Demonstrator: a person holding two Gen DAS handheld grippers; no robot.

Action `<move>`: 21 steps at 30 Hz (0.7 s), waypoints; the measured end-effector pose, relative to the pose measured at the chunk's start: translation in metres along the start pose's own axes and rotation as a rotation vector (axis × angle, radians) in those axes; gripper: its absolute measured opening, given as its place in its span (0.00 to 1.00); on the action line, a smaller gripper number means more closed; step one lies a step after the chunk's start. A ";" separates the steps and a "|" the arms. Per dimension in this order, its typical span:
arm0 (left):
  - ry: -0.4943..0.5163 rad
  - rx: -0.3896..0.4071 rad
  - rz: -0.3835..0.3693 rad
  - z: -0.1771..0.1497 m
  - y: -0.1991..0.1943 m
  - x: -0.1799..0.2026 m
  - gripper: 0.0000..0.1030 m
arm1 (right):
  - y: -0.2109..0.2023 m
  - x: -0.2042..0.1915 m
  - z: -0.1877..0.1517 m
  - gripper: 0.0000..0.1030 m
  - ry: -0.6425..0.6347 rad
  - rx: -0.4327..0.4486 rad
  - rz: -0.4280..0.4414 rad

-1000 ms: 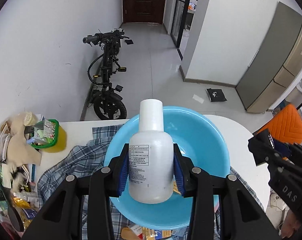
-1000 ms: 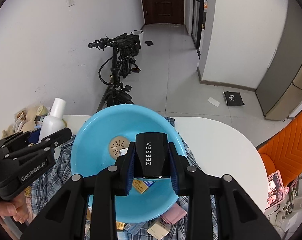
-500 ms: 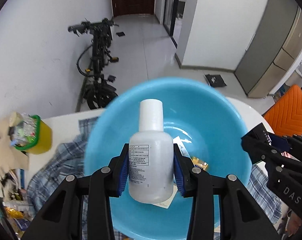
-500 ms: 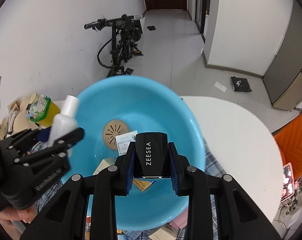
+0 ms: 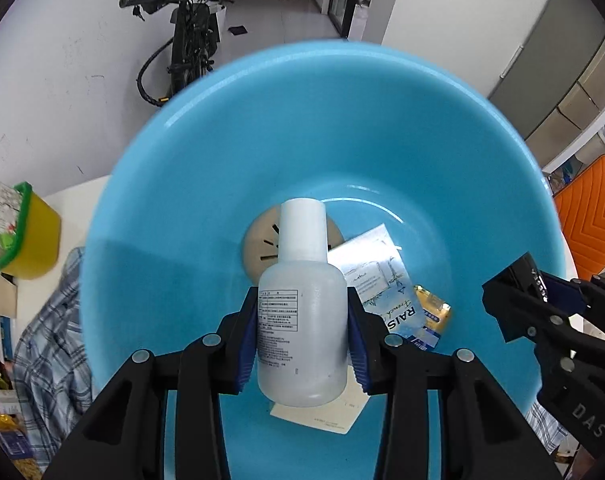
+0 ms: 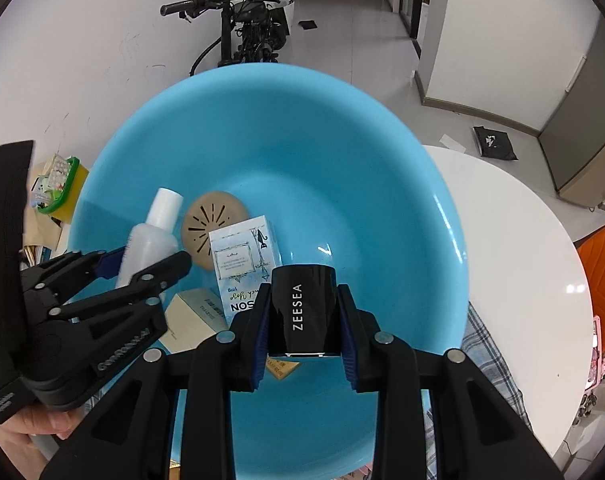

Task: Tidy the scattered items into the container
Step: 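Open the left tool to drop the white bottle into the basin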

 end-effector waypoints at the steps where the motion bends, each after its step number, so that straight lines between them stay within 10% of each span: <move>1: -0.001 -0.003 -0.001 -0.002 0.002 0.003 0.40 | 0.001 0.001 0.000 0.28 0.000 -0.003 0.005; 10: 0.005 0.024 0.003 -0.005 0.002 0.009 0.41 | 0.010 0.006 -0.003 0.28 0.007 -0.022 0.008; 13: -0.013 0.072 0.038 -0.002 -0.008 0.009 0.84 | 0.010 0.008 -0.004 0.28 0.016 -0.021 0.013; 21: -0.028 0.164 0.020 -0.001 -0.043 0.005 0.86 | 0.010 0.008 -0.007 0.28 0.025 -0.021 0.022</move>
Point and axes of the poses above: each gripper's, at about its wrist camera, not at the fingertips, and y roughly the way its jaws point, x to its right, z to its top, the point moved 3 cm from there along y, roughly the way its jaws point, and after that the axes turned 1 degree about x, right-handed, at the moved point
